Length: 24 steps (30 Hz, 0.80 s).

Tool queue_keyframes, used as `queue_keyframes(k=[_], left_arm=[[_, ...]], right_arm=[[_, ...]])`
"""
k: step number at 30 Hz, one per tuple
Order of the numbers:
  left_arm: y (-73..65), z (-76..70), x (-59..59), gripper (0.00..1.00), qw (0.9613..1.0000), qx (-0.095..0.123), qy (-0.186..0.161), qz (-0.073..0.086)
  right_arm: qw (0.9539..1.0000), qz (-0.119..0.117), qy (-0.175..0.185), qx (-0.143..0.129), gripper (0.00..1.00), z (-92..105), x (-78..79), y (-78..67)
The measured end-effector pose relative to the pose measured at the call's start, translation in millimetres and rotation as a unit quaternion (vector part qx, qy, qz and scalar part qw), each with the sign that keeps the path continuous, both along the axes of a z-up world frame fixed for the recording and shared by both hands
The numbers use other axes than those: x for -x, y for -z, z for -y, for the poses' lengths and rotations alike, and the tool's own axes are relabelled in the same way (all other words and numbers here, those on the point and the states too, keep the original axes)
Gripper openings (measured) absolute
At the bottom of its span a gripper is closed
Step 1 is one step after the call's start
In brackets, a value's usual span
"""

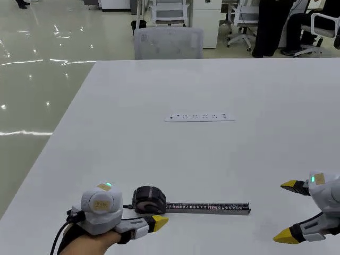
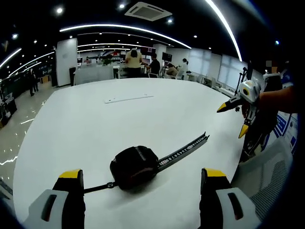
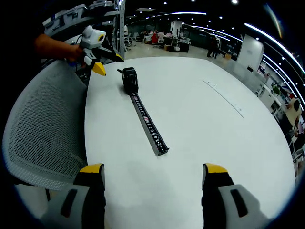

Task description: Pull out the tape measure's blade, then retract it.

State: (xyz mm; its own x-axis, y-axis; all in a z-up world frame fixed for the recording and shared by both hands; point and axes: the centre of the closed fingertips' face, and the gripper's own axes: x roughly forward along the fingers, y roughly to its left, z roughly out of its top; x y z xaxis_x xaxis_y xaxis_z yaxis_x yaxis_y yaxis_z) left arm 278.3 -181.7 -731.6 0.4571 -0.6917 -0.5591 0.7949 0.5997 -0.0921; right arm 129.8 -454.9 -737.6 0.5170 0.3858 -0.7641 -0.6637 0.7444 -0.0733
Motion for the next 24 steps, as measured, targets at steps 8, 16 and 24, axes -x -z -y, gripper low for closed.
queue_keyframes(k=[8, 16, 24], left_arm=[[13.1, 5.3, -7.3, 1.0, 0.9998, -0.009, -0.011, 0.015], [17.2, 11.7, -21.1, 1.0, 0.9995, -0.009, -0.018, 0.025], [25.4, 13.7, -23.1, 1.0, 0.9994, -0.007, -0.033, 0.002]], right_arm=[[0.998, -0.006, -0.06, 0.019, 0.79, -6.5, -19.9, 14.8], [0.9955, -0.032, -0.086, 0.023, 0.61, -11.0, -35.7, 30.7], [0.9885, -0.055, -0.129, 0.057, 0.51, -10.4, -46.8, 47.3]])
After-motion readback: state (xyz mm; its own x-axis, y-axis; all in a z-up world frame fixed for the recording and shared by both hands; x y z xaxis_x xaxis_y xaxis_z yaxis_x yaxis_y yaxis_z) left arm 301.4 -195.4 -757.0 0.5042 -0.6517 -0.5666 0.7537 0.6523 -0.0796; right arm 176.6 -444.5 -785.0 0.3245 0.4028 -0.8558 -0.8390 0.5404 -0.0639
